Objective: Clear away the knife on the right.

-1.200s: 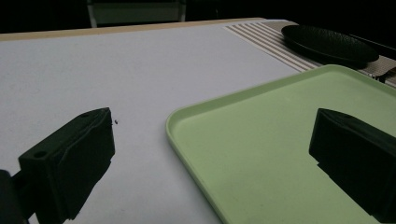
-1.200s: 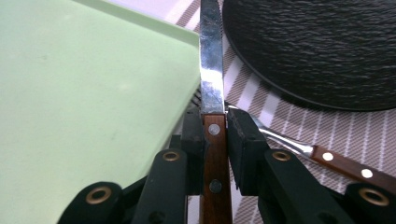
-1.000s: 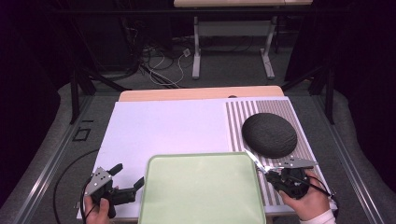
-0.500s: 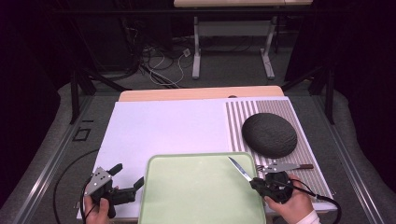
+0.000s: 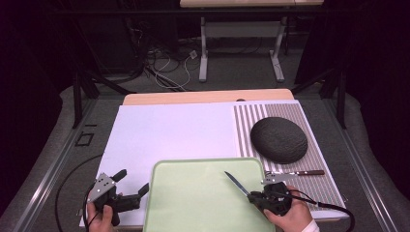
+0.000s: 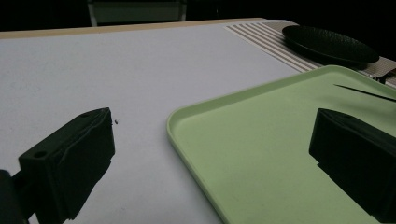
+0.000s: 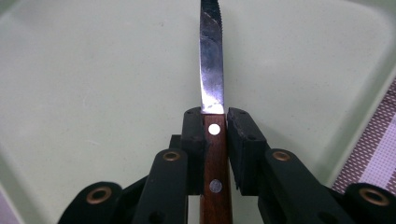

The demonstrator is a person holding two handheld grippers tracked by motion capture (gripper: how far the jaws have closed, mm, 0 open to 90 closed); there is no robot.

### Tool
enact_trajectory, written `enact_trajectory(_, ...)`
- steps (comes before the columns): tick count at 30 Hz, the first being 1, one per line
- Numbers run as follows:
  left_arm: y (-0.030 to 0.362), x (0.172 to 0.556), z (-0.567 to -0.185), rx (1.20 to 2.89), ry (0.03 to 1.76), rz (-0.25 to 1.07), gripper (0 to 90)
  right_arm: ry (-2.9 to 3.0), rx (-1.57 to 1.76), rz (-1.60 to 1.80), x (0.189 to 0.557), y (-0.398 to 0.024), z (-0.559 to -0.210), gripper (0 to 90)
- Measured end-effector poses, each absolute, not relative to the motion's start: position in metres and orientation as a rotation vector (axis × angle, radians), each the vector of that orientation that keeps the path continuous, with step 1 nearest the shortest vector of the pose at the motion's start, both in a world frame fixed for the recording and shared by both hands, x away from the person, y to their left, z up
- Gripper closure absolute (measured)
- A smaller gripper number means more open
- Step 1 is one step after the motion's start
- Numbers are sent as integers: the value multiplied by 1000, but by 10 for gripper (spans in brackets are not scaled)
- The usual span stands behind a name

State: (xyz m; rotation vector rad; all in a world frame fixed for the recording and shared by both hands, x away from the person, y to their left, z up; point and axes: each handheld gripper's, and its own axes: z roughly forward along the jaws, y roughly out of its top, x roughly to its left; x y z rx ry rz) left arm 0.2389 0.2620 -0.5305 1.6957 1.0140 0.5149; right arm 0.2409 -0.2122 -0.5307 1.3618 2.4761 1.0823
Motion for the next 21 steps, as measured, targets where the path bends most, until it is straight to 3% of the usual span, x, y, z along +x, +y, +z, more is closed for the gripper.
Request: enact_trajectory(21,263,238,-530,1701,1010,516,4,2556,1361,1048,245,-207,-545,738)
